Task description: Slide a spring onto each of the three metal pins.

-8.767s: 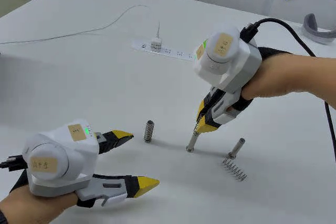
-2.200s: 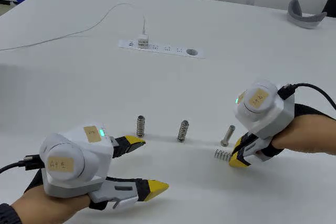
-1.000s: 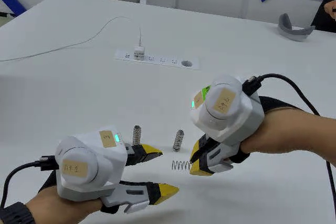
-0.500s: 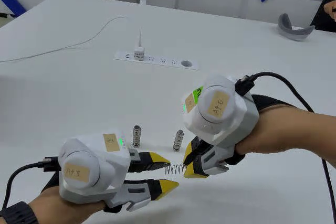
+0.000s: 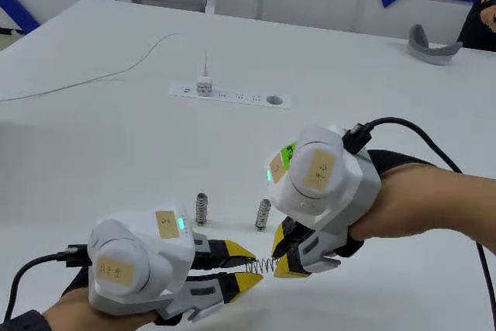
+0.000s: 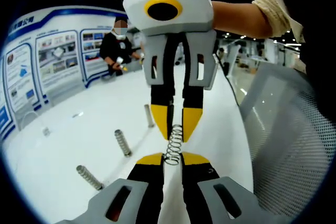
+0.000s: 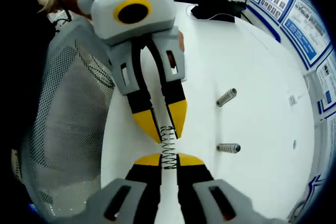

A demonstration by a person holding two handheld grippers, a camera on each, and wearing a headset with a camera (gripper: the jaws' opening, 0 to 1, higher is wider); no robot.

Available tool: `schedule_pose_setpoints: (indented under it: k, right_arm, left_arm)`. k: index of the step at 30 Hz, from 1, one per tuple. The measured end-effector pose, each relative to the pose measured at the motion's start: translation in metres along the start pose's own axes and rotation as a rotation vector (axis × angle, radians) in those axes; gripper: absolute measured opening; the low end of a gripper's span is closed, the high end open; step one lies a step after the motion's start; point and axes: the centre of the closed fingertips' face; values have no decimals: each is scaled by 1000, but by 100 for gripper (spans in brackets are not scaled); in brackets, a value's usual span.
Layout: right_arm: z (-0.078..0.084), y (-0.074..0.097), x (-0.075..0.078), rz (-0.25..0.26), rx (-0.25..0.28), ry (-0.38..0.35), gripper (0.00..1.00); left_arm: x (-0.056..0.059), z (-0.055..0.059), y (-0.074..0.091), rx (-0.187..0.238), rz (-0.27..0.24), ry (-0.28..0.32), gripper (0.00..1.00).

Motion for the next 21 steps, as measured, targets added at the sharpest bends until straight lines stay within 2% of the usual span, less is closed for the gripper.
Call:
schedule_pose_setpoints:
  k: [9,21]
  right_arm:
    - [-7,5,-1,-5,-10,24,12]
    - [-28,11,-6,-13,2,67,11]
  left_arm:
    - [1,2,-1,-10,5,-19,11]
    - [1,3,-1,-23,7,-22,11]
Point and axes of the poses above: the centre of the closed fingertips' face, and the gripper's own axes: y roughly backward along the fingers, x roughly to its right, z roughly out of its underside, and after that the axes turned 12 degrees about x, right-handed
